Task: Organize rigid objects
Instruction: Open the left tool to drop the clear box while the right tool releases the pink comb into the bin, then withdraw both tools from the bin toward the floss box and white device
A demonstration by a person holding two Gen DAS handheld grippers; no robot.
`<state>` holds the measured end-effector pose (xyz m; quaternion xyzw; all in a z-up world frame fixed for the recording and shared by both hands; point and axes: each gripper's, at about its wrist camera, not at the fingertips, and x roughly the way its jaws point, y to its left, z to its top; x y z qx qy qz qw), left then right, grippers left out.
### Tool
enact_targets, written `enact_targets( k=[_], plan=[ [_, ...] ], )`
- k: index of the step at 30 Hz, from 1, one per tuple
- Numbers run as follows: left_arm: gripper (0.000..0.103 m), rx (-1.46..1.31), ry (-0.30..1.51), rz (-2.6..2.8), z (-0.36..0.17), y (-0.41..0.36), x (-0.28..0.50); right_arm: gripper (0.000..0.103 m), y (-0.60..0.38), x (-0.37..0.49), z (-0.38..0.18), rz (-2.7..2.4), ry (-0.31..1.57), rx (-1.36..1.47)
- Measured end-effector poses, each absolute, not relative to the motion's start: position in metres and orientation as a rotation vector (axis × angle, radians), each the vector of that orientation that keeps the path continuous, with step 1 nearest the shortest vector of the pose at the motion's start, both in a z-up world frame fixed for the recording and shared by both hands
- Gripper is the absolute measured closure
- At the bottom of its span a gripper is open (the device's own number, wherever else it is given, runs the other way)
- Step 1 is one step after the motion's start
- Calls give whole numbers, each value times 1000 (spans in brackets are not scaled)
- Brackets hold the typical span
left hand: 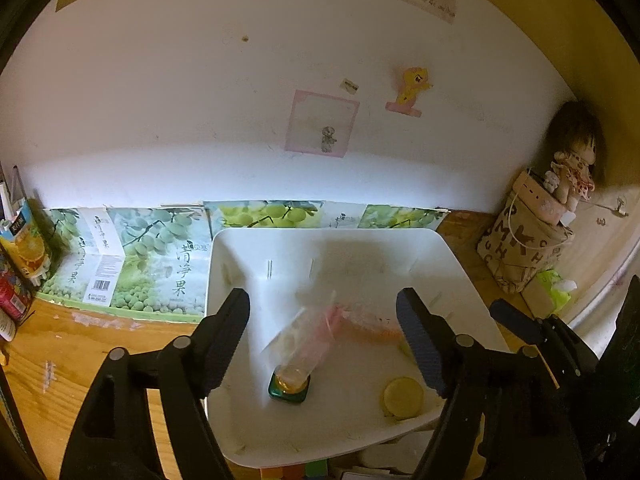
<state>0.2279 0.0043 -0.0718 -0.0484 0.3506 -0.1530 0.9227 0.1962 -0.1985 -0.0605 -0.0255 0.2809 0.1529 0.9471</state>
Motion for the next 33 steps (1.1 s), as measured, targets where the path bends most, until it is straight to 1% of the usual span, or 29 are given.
enact_targets(
  k=[6,15,18,33],
  plan=[
    [24,-91,707,-294,-68,6,225,29,-199,195,-58,310,567,-47],
    [24,-85,663,-268,-54,10,215,26,-198,191,-51,316,558,-44],
    [24,-85,646,-258,-46,14,209,23,-197,187,-47,320,549,-46],
    [22,-77,574,-233,-15,31,169,22,-193,159,-19,319,503,-37]
  ],
)
